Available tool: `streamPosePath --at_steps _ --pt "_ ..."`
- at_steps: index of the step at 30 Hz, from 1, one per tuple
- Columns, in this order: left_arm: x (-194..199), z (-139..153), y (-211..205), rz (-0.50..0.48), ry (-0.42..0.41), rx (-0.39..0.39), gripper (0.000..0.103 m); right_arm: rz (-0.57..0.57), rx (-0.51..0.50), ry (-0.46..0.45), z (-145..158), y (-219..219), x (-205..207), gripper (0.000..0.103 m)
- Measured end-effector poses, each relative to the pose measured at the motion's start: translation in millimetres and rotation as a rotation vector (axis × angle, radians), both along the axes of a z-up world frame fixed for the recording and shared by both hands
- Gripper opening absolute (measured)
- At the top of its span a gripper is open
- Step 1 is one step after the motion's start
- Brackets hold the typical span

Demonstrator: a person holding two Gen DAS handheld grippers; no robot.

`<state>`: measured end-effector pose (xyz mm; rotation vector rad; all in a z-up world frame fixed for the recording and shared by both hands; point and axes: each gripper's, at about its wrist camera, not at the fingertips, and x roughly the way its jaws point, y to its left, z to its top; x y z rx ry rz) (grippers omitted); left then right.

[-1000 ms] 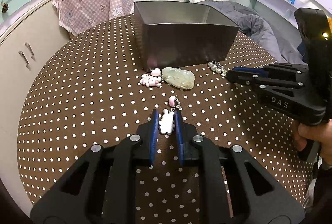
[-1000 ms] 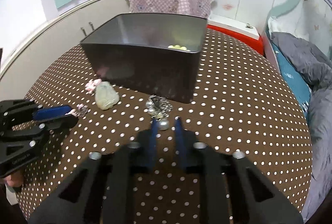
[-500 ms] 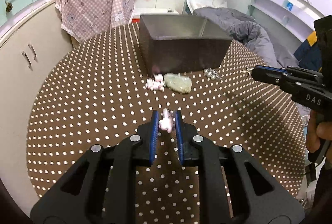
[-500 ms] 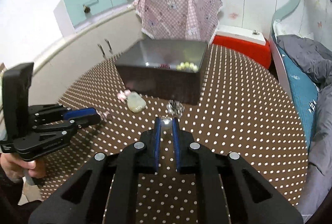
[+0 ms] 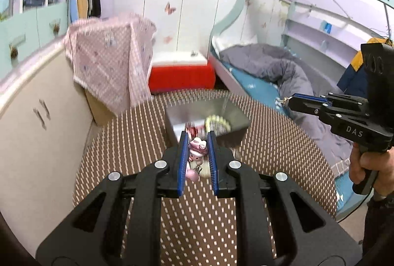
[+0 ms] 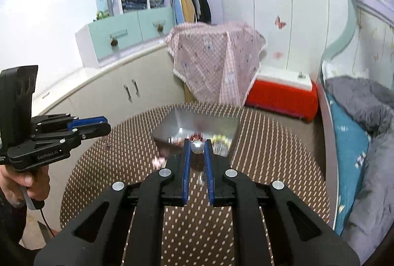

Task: Organize jewelry
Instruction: 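Carry the charm and earrings over the metal tin and open both tools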

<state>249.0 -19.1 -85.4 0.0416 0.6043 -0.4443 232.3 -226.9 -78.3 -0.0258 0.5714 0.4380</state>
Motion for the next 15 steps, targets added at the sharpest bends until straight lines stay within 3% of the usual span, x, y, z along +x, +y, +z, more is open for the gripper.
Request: streamPosePath --at_steps 7,15 --pt "20.0 39.4 -10.0 -0.018 -0.078 -0.019 0.016 0.013 0.026 -0.058 32.9 -3.0 17.3 0.009" --pt "46.6 40.3 -22.1 -0.032 -0.052 -0.039 0.016 0.039 0.043 -0.025 38.2 4.6 47.3 0.009"
